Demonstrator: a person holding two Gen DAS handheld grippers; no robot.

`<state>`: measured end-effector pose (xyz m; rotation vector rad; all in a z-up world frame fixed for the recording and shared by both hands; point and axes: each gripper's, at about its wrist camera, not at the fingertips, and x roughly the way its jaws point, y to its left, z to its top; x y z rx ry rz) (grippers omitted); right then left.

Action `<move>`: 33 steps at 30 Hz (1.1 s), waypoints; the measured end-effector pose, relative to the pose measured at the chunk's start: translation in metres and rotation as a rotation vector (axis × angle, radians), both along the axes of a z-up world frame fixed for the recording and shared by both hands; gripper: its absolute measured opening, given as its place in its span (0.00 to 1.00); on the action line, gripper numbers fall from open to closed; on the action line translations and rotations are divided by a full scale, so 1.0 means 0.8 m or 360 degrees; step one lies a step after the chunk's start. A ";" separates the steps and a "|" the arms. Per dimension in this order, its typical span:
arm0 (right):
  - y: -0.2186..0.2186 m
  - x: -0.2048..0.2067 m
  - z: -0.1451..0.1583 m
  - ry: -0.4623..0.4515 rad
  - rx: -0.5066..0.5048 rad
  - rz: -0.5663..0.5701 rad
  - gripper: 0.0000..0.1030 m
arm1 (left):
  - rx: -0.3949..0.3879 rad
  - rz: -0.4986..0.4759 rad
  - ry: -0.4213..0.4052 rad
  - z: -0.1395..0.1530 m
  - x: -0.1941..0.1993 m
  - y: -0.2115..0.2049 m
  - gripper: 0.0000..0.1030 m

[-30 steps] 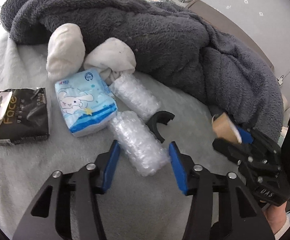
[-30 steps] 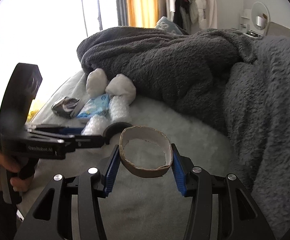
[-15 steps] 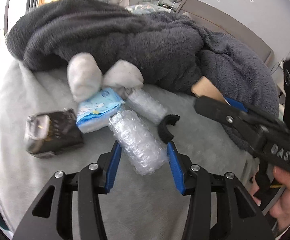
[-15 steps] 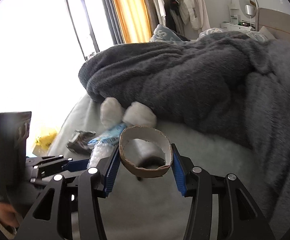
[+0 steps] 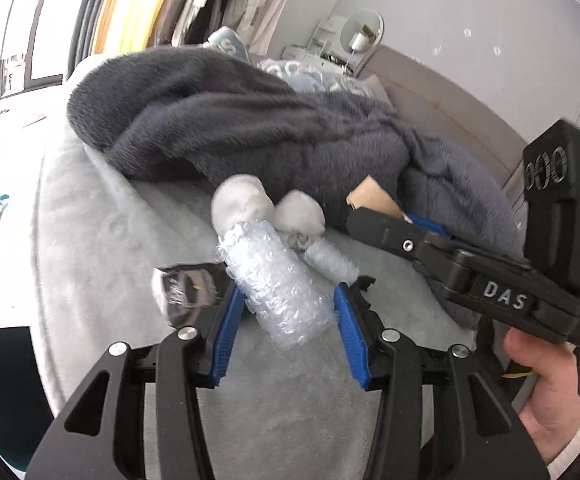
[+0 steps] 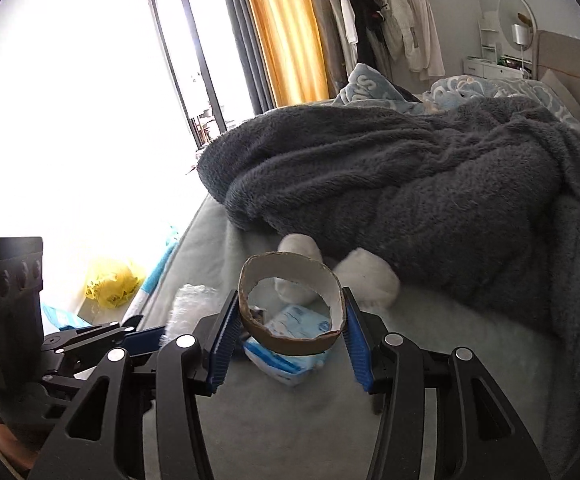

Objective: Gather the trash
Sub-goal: 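Carry bubble wrap to the bin and open the left gripper while the right carries the core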

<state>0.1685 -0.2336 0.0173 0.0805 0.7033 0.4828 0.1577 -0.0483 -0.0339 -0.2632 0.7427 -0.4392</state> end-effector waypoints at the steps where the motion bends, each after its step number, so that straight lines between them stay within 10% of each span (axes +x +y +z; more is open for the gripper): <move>1: 0.003 0.001 0.001 0.0004 0.0009 -0.0001 0.48 | 0.0001 0.0012 -0.0016 0.003 -0.004 0.008 0.48; 19: 0.109 -0.002 0.018 0.0000 -0.0007 0.0166 0.48 | 0.0172 0.0367 -0.0083 0.008 -0.029 0.130 0.48; 33: 0.219 -0.016 0.009 0.0025 -0.0076 0.0411 0.48 | 0.0386 0.0639 0.0217 -0.046 -0.034 0.234 0.49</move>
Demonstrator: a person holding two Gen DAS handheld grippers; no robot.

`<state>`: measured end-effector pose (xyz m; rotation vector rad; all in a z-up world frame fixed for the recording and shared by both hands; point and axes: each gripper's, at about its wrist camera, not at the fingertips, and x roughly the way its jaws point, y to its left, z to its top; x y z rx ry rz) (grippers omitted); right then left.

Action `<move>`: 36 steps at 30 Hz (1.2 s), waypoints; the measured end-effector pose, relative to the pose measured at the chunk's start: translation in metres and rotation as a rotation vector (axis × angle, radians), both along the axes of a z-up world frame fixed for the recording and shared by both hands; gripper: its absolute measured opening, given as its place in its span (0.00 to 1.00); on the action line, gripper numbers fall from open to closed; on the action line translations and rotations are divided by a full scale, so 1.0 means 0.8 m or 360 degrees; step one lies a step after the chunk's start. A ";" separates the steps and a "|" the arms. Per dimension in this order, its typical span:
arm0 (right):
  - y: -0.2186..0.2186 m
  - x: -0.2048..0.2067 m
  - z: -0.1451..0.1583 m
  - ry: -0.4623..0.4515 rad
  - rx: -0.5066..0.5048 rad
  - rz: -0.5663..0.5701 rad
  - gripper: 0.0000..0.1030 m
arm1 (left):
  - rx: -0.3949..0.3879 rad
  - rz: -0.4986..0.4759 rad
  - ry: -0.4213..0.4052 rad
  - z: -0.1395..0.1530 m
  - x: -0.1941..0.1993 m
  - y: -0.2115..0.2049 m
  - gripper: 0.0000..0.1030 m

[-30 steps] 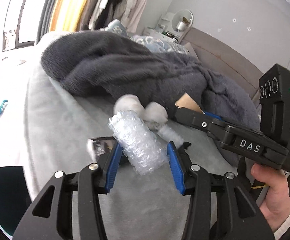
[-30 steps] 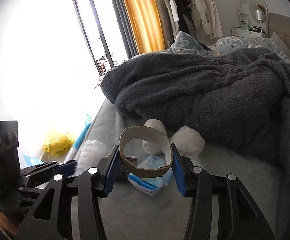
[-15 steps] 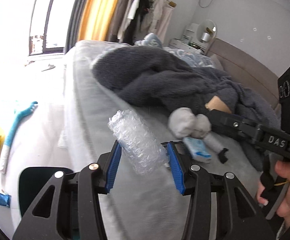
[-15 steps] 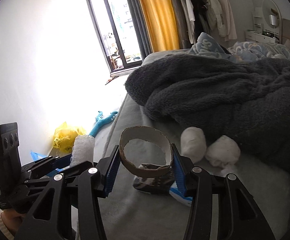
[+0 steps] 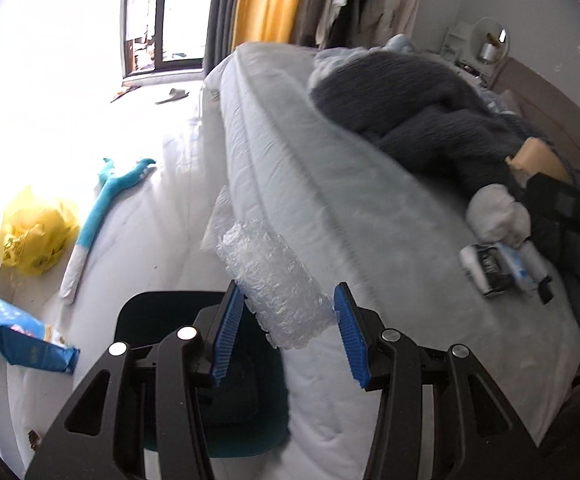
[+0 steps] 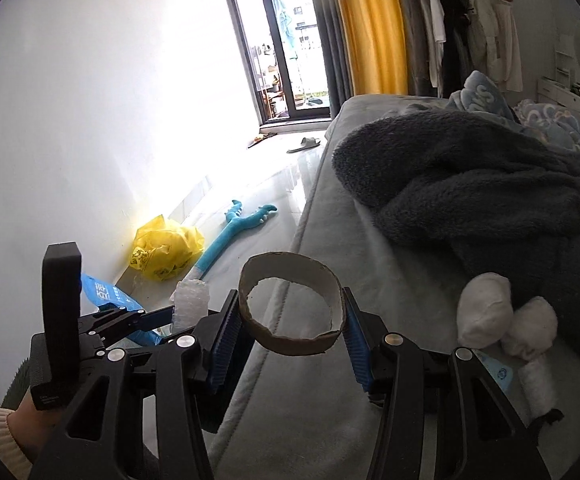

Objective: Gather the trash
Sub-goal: 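Carry bubble wrap to the bin and open the left gripper while the right carries the core, then lower the brown tape core into the black bin and open the right gripper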

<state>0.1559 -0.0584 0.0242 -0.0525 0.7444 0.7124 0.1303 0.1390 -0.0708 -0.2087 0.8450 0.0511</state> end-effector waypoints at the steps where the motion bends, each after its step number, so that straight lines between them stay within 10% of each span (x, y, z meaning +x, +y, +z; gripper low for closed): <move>1: 0.010 -0.001 -0.002 0.0009 -0.0007 0.0022 0.48 | 0.0002 0.0016 0.0021 -0.005 -0.002 0.009 0.49; 26: 0.194 -0.019 -0.043 0.0197 -0.0114 0.0341 0.48 | -0.0210 0.0155 0.0594 -0.119 -0.047 0.142 0.51; 36: 0.224 -0.003 -0.103 0.0393 -0.0184 0.0348 0.48 | -0.0285 0.0186 0.0596 -0.111 -0.077 0.177 0.78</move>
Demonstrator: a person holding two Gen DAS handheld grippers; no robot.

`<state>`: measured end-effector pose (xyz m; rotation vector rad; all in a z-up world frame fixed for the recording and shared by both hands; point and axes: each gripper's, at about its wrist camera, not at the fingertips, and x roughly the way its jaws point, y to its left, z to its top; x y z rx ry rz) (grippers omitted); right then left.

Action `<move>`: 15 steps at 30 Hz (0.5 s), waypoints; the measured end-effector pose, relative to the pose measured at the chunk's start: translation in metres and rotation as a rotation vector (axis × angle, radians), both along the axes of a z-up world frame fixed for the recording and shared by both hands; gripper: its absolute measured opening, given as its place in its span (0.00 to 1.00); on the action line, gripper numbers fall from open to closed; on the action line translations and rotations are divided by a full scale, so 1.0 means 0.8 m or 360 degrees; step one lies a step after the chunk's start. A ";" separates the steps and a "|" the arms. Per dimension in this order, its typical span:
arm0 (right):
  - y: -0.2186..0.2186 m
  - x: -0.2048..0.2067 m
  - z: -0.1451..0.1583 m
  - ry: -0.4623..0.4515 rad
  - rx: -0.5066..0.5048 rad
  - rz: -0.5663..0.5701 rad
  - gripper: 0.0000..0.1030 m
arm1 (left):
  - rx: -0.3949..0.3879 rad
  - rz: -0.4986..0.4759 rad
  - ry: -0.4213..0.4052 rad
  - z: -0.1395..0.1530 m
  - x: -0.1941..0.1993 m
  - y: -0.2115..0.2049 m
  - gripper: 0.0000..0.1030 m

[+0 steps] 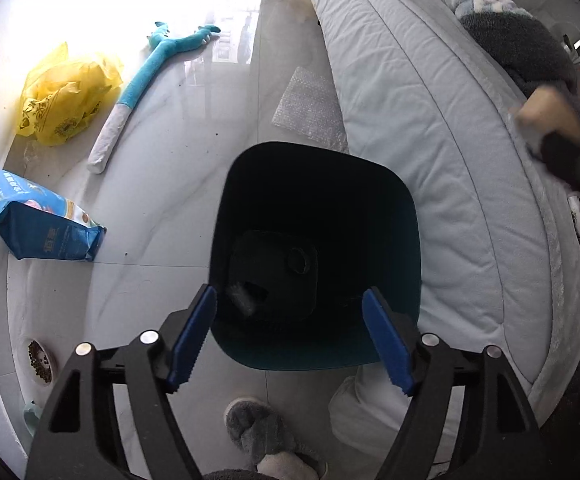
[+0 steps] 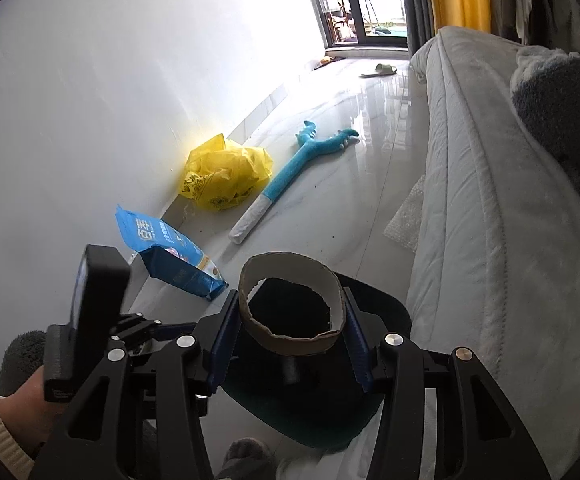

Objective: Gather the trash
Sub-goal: 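Lower the brown tape core into the black bin and open the right gripper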

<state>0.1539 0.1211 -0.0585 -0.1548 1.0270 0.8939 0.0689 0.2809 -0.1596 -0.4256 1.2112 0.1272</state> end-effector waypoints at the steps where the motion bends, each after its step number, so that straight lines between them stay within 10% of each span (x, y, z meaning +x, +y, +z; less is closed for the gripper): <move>1: 0.002 0.000 -0.006 0.0010 -0.0016 -0.0001 0.48 | 0.0002 0.0013 -0.0009 0.002 -0.002 0.004 0.78; 15: 0.037 -0.014 -0.082 0.0138 -0.0261 0.0082 0.49 | 0.0108 0.0063 -0.0313 0.065 -0.019 0.020 0.82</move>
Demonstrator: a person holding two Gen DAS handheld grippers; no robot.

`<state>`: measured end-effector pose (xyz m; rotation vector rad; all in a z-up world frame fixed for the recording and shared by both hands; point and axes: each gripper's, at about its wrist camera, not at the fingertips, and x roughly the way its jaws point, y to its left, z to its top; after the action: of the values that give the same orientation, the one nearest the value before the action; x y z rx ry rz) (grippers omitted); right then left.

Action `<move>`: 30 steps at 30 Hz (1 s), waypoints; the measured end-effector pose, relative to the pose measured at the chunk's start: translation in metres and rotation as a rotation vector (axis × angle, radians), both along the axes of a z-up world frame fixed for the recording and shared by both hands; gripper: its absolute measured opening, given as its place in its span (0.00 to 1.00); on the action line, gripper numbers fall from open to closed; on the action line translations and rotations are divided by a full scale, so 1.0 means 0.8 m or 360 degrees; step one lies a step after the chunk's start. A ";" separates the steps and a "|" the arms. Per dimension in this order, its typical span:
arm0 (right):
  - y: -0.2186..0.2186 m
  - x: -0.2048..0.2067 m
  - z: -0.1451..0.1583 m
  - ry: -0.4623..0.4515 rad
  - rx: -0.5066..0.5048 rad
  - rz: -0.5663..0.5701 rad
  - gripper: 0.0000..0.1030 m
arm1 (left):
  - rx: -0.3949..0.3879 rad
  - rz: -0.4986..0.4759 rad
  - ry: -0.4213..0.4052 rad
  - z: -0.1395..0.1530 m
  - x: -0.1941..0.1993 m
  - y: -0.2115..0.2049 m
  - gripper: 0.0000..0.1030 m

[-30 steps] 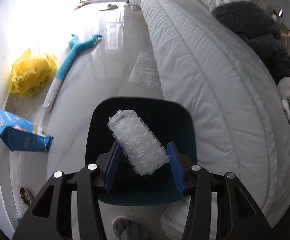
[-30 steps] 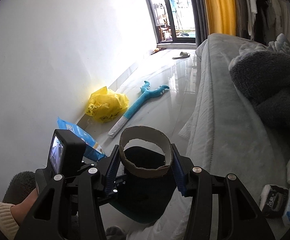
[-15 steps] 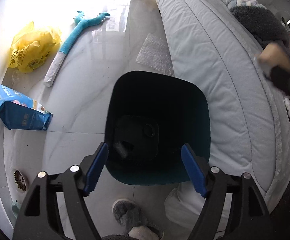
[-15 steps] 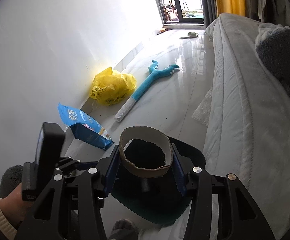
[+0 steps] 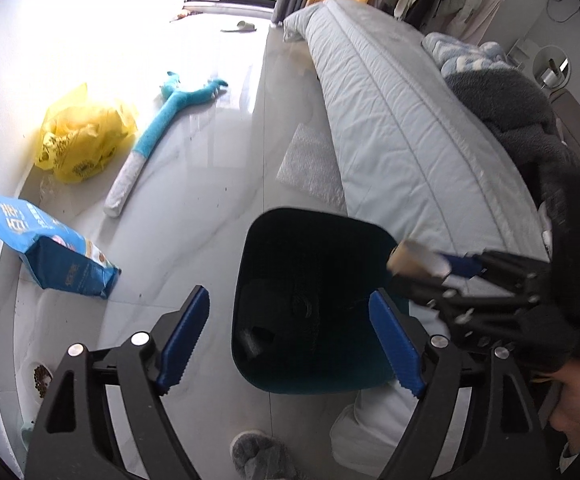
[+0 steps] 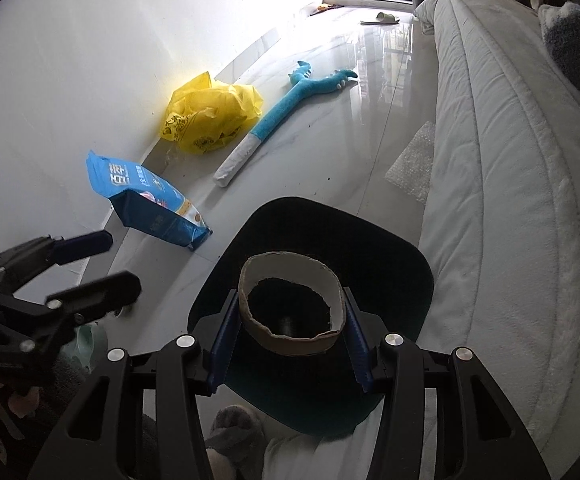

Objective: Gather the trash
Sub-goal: 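Lower the brown tape core into the black bin and open the right gripper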

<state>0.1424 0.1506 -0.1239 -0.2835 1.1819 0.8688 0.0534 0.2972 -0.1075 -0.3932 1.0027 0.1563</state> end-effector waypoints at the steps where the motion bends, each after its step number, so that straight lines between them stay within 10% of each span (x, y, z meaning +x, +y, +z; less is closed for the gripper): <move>1: 0.002 -0.001 -0.002 0.0004 -0.0012 0.0009 0.49 | 0.0012 0.0002 -0.0028 0.005 -0.001 0.000 0.82; 16: 0.023 -0.011 -0.038 0.0127 -0.0098 0.0101 0.50 | 0.0086 0.0141 -0.0373 0.064 -0.015 0.016 0.82; 30: -0.001 -0.013 -0.004 0.0112 -0.0040 0.0072 0.73 | 0.0199 0.0138 -0.0604 0.114 -0.026 -0.005 0.82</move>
<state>0.1321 0.1502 -0.1274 -0.3032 1.2565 0.9097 0.0322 0.2930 -0.0167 -0.3363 0.5994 0.2129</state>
